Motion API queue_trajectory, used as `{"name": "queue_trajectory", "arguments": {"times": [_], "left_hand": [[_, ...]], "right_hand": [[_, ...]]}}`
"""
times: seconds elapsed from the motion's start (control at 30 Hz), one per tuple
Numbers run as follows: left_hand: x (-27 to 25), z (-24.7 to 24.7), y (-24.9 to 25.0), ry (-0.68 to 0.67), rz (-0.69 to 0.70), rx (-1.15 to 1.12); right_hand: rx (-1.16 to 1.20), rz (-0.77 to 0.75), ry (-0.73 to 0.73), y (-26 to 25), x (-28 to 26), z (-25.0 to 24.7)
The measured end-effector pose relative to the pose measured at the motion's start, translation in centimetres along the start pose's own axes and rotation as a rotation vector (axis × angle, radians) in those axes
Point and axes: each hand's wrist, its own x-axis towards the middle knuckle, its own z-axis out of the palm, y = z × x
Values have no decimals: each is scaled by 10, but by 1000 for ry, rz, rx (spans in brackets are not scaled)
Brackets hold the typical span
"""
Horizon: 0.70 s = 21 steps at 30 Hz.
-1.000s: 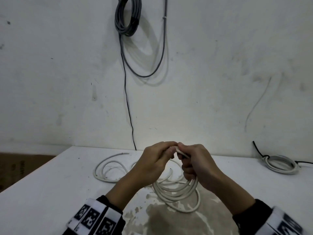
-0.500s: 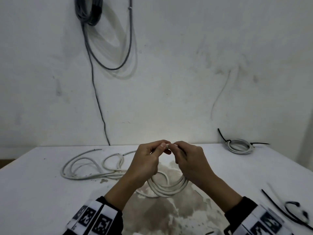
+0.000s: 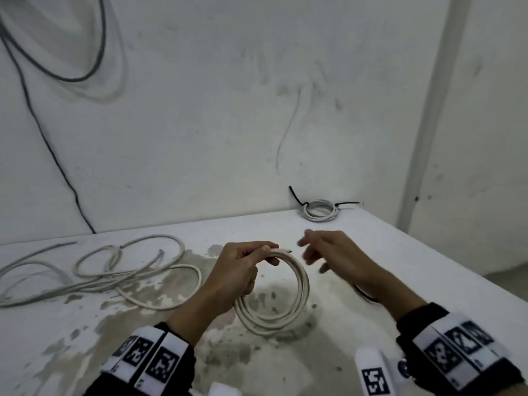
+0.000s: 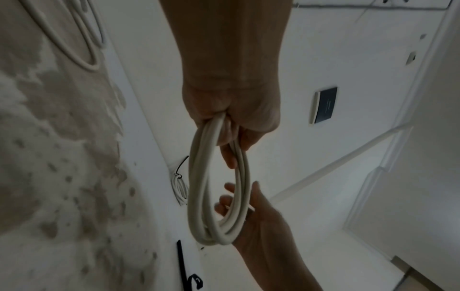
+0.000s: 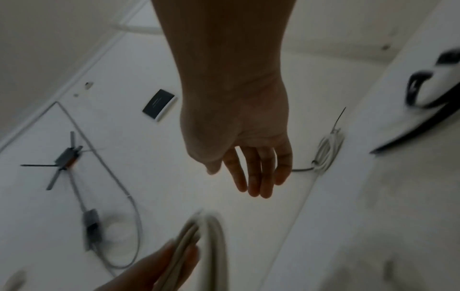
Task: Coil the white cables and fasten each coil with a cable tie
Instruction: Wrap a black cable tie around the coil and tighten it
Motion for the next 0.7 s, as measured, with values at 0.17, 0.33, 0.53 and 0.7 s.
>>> {"name": "queue_trajectory", "arguments": {"times": [0.17,0.33,0.53,0.7], "left_hand": [[3,24,-13,-69,-60,-2],[2,49,-22,-140,-86,20],[1,56,-25,-153,-88,29],[2,47,-21,-120,-81,-8]], "right_hand": [[-521,131,59,65,-6,-61],[-709,266,78,108,-3,-76],[-711,270,138,121,7,-75],[-527,66,374,91,7,-75]]}}
